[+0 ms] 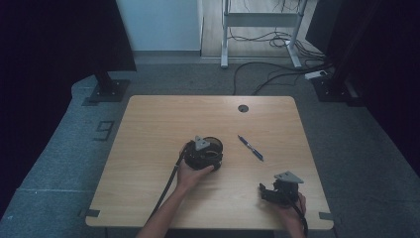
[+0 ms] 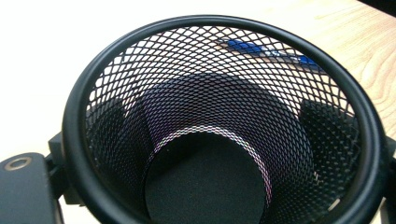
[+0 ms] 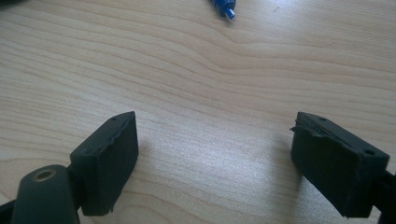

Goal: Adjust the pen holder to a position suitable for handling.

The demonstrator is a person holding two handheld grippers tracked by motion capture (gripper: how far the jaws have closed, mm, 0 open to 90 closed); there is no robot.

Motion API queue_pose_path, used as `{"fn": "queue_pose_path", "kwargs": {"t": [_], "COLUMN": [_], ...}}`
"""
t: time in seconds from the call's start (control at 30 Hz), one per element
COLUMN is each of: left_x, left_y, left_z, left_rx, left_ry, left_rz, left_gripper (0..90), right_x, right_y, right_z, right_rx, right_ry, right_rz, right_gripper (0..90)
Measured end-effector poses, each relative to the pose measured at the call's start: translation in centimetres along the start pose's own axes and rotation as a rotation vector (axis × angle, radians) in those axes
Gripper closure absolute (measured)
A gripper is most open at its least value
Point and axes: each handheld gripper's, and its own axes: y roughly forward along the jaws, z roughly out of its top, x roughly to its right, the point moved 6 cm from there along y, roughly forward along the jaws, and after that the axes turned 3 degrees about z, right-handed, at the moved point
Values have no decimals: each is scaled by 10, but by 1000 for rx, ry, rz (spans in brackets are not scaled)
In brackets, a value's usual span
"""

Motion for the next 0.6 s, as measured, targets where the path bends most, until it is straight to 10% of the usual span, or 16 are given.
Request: {"fn": "queue_pose_path", "kwargs": {"t": [0.6], "left_x": [4], "left_y": [-1], "left_z": [0], "left_rx": [34], "left_ry": [36], "left_rz": [4], "left_gripper": [0], "right_x": [0], "right_y": [0], "right_z": [0], "right_rx": [0], "right_ry": [-1], "right_rz": [0], "right_gripper": [141]}}
